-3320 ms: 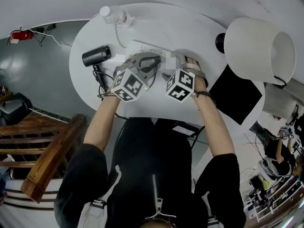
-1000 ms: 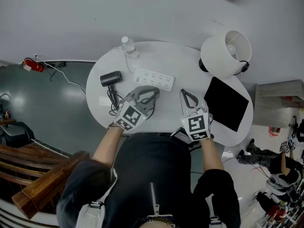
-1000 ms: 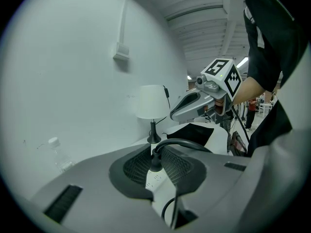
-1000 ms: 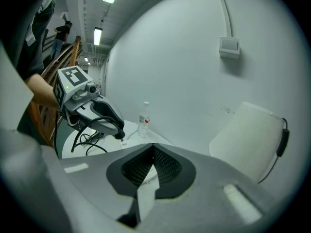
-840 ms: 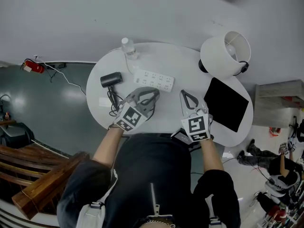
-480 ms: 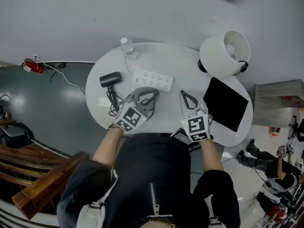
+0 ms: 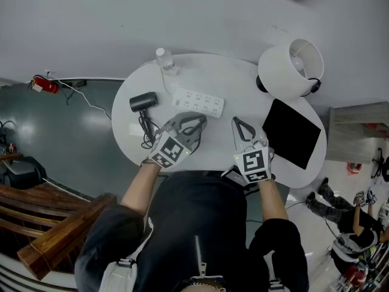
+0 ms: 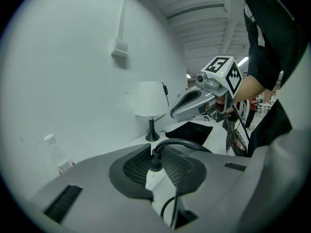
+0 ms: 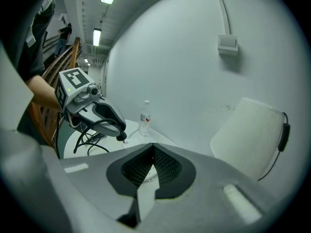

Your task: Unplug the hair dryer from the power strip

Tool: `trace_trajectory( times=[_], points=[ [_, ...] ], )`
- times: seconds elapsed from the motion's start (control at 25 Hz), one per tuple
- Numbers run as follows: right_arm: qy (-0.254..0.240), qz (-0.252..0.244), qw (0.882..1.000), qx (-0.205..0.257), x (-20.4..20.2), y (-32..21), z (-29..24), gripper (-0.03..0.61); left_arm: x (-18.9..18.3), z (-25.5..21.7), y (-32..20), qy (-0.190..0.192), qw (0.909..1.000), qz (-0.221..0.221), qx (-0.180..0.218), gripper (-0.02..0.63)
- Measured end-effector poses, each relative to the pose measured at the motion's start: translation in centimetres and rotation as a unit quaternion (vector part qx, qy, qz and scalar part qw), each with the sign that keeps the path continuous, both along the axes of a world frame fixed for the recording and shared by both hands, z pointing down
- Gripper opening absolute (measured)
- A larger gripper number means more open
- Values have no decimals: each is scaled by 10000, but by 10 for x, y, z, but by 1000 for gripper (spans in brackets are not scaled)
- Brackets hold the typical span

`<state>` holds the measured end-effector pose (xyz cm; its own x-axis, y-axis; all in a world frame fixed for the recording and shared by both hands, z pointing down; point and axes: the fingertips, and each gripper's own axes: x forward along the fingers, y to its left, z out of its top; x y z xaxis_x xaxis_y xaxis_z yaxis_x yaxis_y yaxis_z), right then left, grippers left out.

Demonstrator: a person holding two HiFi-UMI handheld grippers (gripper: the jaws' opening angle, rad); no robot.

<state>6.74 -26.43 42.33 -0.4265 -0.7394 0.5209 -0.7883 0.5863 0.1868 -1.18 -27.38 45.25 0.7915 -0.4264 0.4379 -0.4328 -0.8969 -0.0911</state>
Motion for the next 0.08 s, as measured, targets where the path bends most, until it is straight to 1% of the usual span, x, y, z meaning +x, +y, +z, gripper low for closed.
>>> trace_trajectory(
  times=[0.08],
  points=[
    [-9,-21,10000,-2,-1,0,1,5,1,1,-1,-6,10000,12,16,58]
  ],
)
